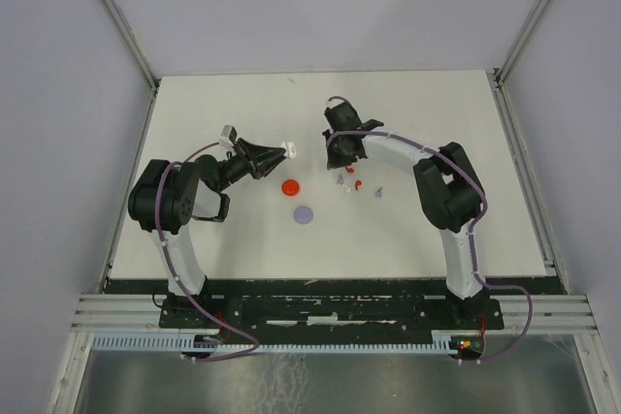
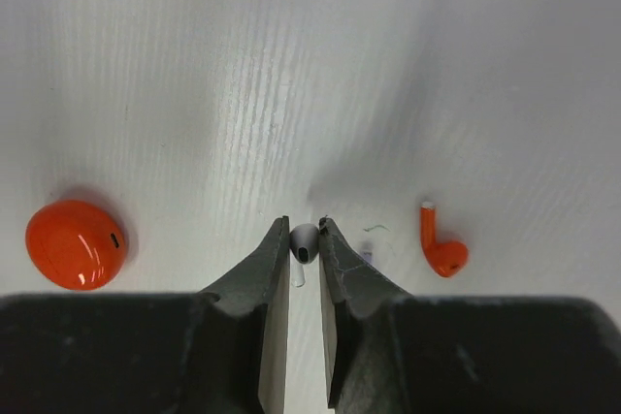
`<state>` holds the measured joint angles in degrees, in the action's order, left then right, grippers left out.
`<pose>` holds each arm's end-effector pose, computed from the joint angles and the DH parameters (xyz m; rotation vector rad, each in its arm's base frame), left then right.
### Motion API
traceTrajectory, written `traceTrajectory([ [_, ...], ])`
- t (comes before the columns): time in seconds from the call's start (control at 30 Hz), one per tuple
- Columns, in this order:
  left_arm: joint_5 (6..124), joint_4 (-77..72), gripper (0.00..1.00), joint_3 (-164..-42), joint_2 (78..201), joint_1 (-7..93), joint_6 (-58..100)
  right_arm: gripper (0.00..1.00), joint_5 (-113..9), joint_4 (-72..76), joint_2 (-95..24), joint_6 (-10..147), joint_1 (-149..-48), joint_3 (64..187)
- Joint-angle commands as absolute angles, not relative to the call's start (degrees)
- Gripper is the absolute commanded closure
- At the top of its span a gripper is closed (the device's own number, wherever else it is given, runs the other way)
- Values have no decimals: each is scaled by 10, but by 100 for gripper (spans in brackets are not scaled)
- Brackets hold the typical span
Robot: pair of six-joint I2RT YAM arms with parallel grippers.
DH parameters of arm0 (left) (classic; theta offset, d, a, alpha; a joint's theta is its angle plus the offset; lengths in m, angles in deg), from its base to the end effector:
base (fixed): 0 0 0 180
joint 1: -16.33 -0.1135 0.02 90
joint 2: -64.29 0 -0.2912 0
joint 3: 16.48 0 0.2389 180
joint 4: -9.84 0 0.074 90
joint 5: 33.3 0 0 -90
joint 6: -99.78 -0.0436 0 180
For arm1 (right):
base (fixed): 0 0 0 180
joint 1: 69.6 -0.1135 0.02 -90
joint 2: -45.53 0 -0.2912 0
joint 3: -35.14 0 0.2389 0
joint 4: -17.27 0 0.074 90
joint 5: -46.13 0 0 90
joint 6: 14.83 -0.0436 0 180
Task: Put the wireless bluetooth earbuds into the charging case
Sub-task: Pick up the earbud from the center of the board, then place the earbud in the charging case.
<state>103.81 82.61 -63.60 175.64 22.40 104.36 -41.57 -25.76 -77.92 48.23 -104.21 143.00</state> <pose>0.3272 -0.0669 0.1850 -0.5479 1.7483 -1.9161 0.3893 0.2666 0.1919 -0.1612 2.6264 0.3328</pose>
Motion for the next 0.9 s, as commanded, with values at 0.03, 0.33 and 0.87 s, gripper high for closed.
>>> traceTrajectory([
  [0.03,1044,943,97,-643,1737,235,1069,83,-470,-105,-637,502,-988,1356],
  [0.33,1047,944,97,-695,1768,287,1108,96,-528,92,-488,548,-967,1205],
  [0.87,1073,943,97,-719,1776,313,1139,98,-655,535,-449,583,-967,998],
])
